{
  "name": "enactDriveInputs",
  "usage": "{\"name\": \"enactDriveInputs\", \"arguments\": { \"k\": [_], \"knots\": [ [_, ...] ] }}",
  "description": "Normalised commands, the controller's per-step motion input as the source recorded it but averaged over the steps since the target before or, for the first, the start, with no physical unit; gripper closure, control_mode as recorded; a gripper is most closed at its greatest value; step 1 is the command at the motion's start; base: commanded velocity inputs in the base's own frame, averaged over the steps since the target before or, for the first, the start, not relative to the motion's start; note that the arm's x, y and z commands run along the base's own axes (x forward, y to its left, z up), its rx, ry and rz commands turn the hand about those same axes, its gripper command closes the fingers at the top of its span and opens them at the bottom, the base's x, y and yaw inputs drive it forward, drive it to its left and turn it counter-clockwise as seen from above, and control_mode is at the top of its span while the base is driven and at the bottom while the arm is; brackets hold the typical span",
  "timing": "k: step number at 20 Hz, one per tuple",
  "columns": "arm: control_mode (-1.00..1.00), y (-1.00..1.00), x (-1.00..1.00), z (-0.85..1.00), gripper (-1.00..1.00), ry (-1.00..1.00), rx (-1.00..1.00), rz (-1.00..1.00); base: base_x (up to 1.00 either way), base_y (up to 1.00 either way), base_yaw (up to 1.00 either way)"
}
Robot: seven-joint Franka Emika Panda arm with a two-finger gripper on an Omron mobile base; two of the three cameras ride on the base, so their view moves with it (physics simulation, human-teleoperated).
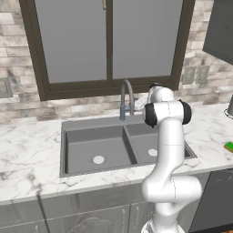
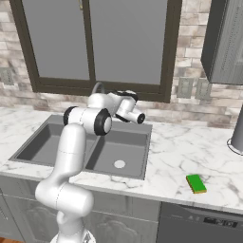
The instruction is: Soak the sponge with water for a few seconds and then drop it inside the sink.
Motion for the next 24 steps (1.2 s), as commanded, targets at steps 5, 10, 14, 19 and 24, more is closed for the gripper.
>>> {"name": "enactDriveInputs", "arguments": {
  "k": [5, 10, 14, 19, 24],
  "knots": [
    [-1.00, -0.15, 0.07, -0.17, -1.00, 0.00, 0.00, -0.02, 0.00, 0.00, 0.00],
    [-1.00, -0.20, 0.07, -0.23, -1.00, 0.00, 0.00, -0.01, 0.00, 0.00, 0.00],
    [-1.00, -0.23, 0.03, -0.24, -1.00, 0.00, 0.00, -0.02, 0.00, 0.00, 0.00],
    [-1.00, -0.23, 0.00, -0.18, -1.00, 0.00, 0.00, -0.04, 0.00, 0.00, 0.00],
    [-1.00, -0.30, 0.00, -0.20, -1.00, 0.00, 0.00, -0.05, 0.00, 0.00, 0.00]
  ]
}}
